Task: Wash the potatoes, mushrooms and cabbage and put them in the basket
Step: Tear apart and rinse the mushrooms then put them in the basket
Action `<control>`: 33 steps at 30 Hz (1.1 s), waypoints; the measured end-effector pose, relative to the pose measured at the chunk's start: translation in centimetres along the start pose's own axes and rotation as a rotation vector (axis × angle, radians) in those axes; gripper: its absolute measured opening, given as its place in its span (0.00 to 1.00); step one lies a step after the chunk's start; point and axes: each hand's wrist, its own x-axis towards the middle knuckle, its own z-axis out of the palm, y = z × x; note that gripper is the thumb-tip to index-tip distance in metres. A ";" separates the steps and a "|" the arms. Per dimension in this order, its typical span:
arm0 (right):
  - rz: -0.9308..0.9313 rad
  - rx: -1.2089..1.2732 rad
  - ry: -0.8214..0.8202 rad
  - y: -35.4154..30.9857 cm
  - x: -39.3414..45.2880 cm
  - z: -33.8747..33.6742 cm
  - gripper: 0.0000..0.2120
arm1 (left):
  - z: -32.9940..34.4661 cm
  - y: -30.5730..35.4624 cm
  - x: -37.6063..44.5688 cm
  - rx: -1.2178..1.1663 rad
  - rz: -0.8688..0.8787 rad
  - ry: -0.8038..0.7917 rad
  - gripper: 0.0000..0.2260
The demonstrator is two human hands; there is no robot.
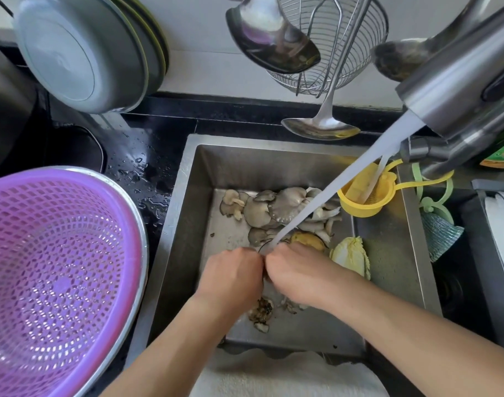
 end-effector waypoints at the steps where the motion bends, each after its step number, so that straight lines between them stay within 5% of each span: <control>1: -0.020 -0.018 0.006 0.1 0.1 0.0 0.11 | 0.1 -0.2 0.2 -0.019 0.013 0.024 0.08; 4: 0.006 0.072 0.037 0.9 1.1 0.2 0.05 | 1.0 -1.2 0.7 -0.143 0.067 0.096 0.08; 7: 0.081 0.469 -0.011 2.8 1.5 0.7 0.12 | 2.4 -2.8 1.1 -0.426 0.143 0.145 0.08; 11: 0.149 1.624 -0.003 2.5 0.6 2.7 0.13 | 3.3 -2.7 1.3 -0.988 0.064 0.126 0.09; 14: 0.365 2.227 0.251 1.7 1.5 5.1 0.12 | 3.4 -1.7 1.5 -1.306 -0.181 0.094 0.12; 16: 0.595 2.030 0.376 2.5 2.0 7.2 0.11 | 3.8 -1.7 1.4 -1.315 -0.368 0.102 0.12; 19: 0.614 1.227 0.168 3.1 1.5 10.2 0.11 | 3.7 -1.6 1.0 -1.814 -0.453 -0.125 0.11; 21: 0.609 1.095 0.106 3.0 1.2 11.2 0.09 | 3.3 -1.3 1.2 -2.052 -0.415 -0.259 0.09; 24: 0.675 1.013 0.058 3.2 0.2 10.8 0.12 | 2.9 0.2 2.1 -2.033 -0.322 -0.364 0.11; 26: 0.751 1.093 0.092 3.8 -0.4 10.3 0.11 | 3.0 0.9 2.5 -1.882 -0.308 -0.333 0.11; 29: 0.849 1.765 0.176 4.3 -1.1 9.3 0.07 | 3.4 1.1 2.7 -1.710 -0.345 -0.260 0.05; 33: 0.586 2.329 0.158 4.7 -1.3 7.3 0.13 | 3.7 0.0 2.5 -1.555 -0.497 -0.093 0.07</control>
